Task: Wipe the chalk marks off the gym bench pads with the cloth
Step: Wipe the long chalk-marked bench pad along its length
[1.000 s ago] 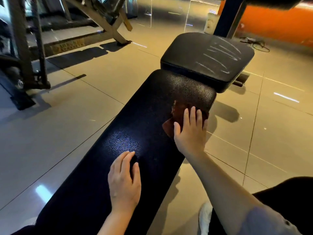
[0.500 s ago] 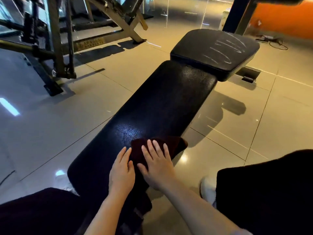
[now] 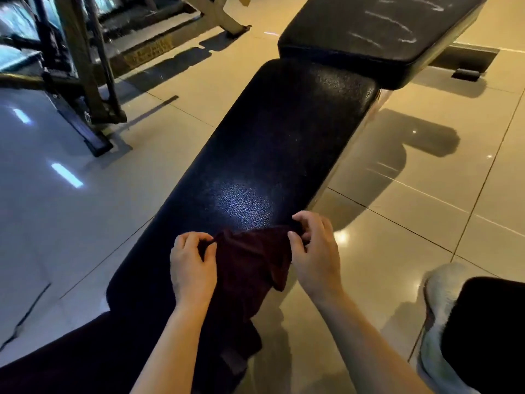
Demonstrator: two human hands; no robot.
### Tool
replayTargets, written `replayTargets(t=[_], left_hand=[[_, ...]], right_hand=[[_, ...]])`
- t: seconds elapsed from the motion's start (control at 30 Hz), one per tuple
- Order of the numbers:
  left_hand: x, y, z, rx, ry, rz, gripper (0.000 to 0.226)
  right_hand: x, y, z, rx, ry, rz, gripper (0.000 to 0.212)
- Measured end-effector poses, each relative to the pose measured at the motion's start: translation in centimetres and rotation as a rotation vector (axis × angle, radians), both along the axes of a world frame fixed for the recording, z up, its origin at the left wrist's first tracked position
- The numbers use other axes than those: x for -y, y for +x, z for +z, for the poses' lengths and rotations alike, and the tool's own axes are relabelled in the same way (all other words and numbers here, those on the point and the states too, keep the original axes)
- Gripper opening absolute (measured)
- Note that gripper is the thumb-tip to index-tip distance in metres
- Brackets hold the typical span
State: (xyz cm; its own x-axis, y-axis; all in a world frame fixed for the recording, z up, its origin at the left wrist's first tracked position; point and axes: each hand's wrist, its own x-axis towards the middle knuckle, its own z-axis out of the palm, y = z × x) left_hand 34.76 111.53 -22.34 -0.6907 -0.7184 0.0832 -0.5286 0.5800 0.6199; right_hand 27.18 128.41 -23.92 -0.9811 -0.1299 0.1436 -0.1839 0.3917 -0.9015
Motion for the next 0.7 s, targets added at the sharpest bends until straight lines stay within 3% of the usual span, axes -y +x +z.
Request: replayTargets(t=[0.17, 0.3, 0.47, 0.7], left_hand=[[-2.5, 1.2, 2.5, -0.106, -0.067, -0.022, 0.005], [-6.0, 3.3, 4.1, -0.186, -0.181, -0.105, 0.008], [-11.1, 7.6, 5.5, -0.242, -0.166, -0.054, 0.01], [-19.6, 13.0, 5.2, -0.002, 0.055, 0.109, 0.025]], right_hand=[[-1.2, -1.0, 0.3, 0.15, -0.013, 0.159, 0.022], [-3.5, -1.0, 0.1, 0.205, 0.233, 0.292, 0.012], [-8.9, -0.5, 1.7, 0.151, 0.193, 0.159, 0.013], [-15.5, -0.1, 4.8, 0.091, 0.22, 0.149, 0.009]])
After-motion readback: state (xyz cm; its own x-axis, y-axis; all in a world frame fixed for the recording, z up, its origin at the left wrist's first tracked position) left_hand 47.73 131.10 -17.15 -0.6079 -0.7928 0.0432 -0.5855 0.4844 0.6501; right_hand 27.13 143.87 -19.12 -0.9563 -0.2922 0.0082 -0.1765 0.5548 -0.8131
